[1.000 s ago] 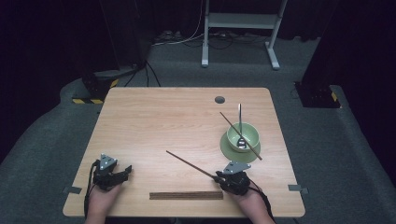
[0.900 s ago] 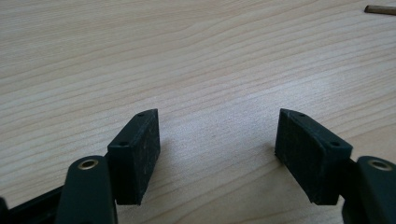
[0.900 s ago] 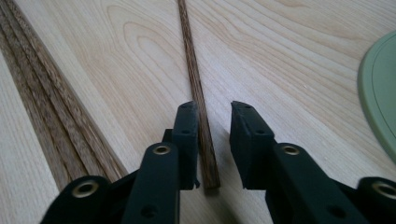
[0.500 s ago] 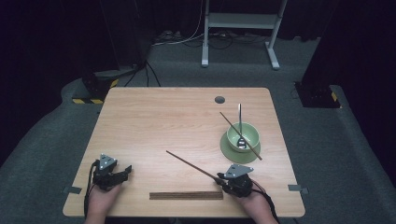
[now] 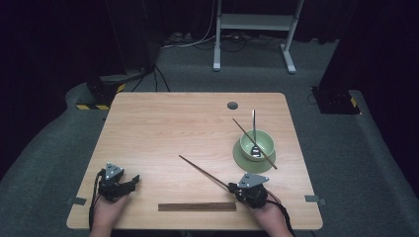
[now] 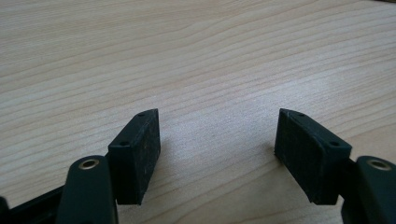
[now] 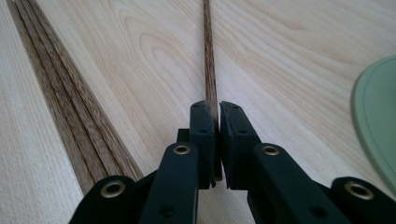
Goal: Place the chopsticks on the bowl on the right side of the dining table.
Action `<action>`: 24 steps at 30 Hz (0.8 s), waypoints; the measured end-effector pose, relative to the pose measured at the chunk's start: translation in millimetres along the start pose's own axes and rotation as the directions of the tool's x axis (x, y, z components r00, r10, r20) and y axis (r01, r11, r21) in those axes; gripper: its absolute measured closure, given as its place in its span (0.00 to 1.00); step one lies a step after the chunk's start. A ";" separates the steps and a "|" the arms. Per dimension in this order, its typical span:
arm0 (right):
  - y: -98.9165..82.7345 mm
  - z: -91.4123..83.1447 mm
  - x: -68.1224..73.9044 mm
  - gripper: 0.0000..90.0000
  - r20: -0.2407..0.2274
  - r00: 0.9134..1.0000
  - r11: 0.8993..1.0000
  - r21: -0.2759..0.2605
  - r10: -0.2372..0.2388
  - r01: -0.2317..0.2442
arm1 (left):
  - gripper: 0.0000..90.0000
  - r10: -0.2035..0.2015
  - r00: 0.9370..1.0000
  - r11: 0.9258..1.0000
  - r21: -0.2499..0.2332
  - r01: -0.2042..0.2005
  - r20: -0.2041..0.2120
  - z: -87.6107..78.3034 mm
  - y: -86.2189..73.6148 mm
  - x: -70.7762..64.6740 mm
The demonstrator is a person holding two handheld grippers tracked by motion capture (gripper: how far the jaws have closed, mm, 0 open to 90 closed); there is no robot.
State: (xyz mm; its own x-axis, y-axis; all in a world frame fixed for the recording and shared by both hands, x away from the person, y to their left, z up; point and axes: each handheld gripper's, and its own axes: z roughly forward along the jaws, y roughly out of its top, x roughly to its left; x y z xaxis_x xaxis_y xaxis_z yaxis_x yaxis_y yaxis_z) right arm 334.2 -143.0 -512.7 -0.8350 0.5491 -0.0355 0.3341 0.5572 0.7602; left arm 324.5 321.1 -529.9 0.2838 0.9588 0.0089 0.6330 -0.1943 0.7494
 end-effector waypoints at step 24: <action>13.6 -27.2 -5.1 0.94 0.067 0.998 0.993 -0.115 0.015 -0.008 | 0.35 0.007 1.000 1.000 -0.003 -0.007 -0.003 0.0 0.1 -1.0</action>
State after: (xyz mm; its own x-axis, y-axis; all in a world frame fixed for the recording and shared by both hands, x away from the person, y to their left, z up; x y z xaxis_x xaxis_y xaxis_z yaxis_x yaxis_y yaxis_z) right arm 331.1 -155.2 -484.5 -0.7983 0.5984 -0.0674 0.2879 0.4776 0.8301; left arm 324.3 320.0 -529.8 0.2856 0.9582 0.0163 0.6292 -0.2003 0.7510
